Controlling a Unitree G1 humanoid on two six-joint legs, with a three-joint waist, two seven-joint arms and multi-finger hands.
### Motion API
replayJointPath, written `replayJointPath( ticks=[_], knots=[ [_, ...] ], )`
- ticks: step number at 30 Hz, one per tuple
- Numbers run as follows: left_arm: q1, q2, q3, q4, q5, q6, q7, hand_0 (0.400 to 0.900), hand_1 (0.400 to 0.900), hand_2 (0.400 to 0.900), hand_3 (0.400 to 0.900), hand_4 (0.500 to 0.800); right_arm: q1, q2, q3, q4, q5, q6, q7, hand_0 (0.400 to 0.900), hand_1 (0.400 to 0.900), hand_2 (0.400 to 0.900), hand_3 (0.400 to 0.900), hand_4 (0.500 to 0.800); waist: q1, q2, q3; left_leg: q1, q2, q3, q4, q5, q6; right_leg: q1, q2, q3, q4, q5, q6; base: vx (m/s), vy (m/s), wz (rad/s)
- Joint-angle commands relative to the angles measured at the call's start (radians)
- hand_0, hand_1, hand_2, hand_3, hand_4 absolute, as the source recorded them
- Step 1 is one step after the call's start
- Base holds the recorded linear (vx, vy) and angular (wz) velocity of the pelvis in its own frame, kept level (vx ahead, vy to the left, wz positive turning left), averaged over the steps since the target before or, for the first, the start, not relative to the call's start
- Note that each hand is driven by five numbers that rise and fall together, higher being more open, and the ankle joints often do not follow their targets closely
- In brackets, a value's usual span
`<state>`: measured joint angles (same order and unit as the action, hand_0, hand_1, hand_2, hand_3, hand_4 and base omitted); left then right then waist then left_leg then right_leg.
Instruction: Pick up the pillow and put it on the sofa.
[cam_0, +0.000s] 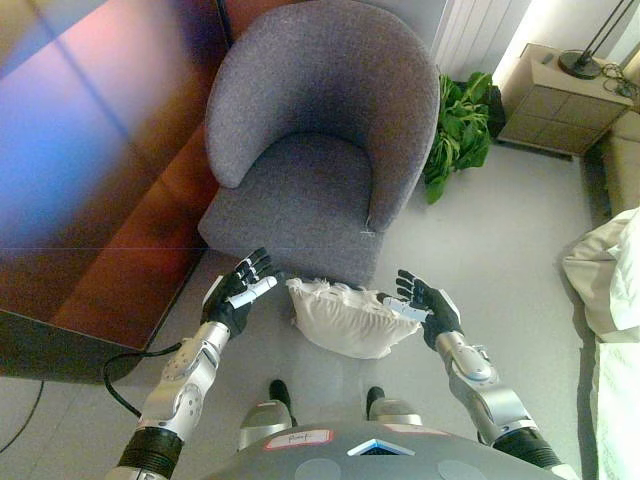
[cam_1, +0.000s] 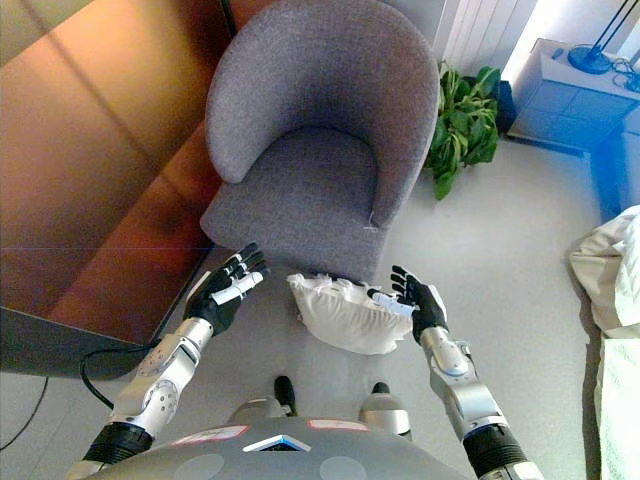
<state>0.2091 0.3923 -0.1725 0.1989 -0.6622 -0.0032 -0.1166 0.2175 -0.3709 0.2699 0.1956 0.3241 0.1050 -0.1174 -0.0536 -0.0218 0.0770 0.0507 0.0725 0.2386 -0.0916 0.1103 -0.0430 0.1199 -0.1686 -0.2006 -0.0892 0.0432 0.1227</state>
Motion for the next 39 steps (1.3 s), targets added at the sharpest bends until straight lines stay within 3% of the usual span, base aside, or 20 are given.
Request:
replayJointPath(
  ticks=[1, 8, 14, 18, 25, 32, 39],
  knots=[
    [-0.101, 0.024, 0.014, -0.069, 0.001, -0.105, -0.020, 0.900, 0.900, 0.900, 0.900, 0.800, -0.080, -0.020, -0.012, -0.095, 0.013, -0.101, 0.003, 0.900, 0.900, 0.900, 0.900, 0.800, 0.010, 0.003, 0.014, 0.058, 0.025, 0.023, 0.016, -0.097, -0.006, -0.016, 0.019, -0.054, 0.008, 0.000, 0.001, 0.00, 0.000, 0.00],
    [-0.109, 0.026, 0.012, -0.070, -0.022, -0.105, -0.017, 0.900, 0.900, 0.900, 0.900, 0.800, -0.086, -0.037, -0.009, -0.090, -0.075, -0.108, -0.014, 0.900, 0.900, 0.900, 0.900, 0.800, 0.012, 0.000, 0.016, 0.058, 0.028, 0.020, 0.020, -0.099, -0.008, -0.017, 0.019, -0.055, 0.013, -0.002, 0.003, 0.01, -0.004, 0.00],
    [-0.109, 0.048, 0.020, -0.080, -0.012, -0.126, -0.050, 0.900, 0.900, 0.900, 0.900, 0.800, -0.106, -0.102, 0.000, -0.050, -0.314, -0.035, -0.015, 0.900, 0.900, 0.900, 0.900, 0.800, 0.020, -0.004, 0.031, 0.040, 0.030, 0.013, 0.035, -0.103, -0.008, -0.032, 0.016, -0.053, 0.026, -0.008, 0.002, 0.02, -0.031, 0.02],
    [-0.122, 0.066, 0.023, -0.101, -0.008, -0.132, -0.067, 0.900, 0.900, 0.900, 0.900, 0.800, -0.141, -0.140, 0.006, -0.035, -0.372, -0.015, -0.036, 0.900, 0.900, 0.900, 0.900, 0.800, 0.029, -0.008, 0.051, 0.024, 0.032, 0.005, 0.053, -0.108, -0.007, -0.041, 0.015, -0.048, 0.035, -0.010, 0.000, 0.05, -0.058, 0.05],
    [-0.218, 0.103, -0.010, -0.129, -0.011, -0.185, -0.065, 0.900, 0.900, 0.900, 0.900, 0.800, -0.267, -0.179, 0.049, 0.015, -0.419, 0.003, -0.110, 0.900, 0.900, 0.900, 0.900, 0.800, 0.039, 0.003, 0.138, -0.101, 0.039, -0.026, 0.137, -0.114, -0.006, -0.153, 0.010, -0.020, 0.110, -0.028, -0.013, -0.06, -0.040, 0.05],
    [-0.347, 0.151, -0.064, -0.182, -0.027, -0.281, -0.003, 0.900, 0.900, 0.900, 0.900, 0.800, -0.417, -0.257, 0.059, 0.063, -0.411, -0.043, -0.176, 0.900, 0.900, 0.900, 0.900, 0.800, 0.033, 0.020, 0.300, -0.371, 0.063, -0.071, 0.413, -0.153, -0.015, -0.401, 0.007, 0.000, 0.371, -0.097, -0.056, -0.15, -0.021, 0.09],
    [-0.432, 0.152, -0.096, -0.222, -0.017, -0.312, 0.006, 0.900, 0.900, 0.900, 0.900, 0.800, -0.532, -0.274, 0.055, 0.091, -0.437, -0.025, -0.241, 0.900, 0.900, 0.900, 0.900, 0.800, 0.054, 0.024, 0.360, -0.573, 0.039, -0.111, 0.609, -0.228, 0.015, -0.616, -0.027, 0.006, 0.648, -0.188, -0.074, -0.11, -0.029, 0.13]
  ],
)
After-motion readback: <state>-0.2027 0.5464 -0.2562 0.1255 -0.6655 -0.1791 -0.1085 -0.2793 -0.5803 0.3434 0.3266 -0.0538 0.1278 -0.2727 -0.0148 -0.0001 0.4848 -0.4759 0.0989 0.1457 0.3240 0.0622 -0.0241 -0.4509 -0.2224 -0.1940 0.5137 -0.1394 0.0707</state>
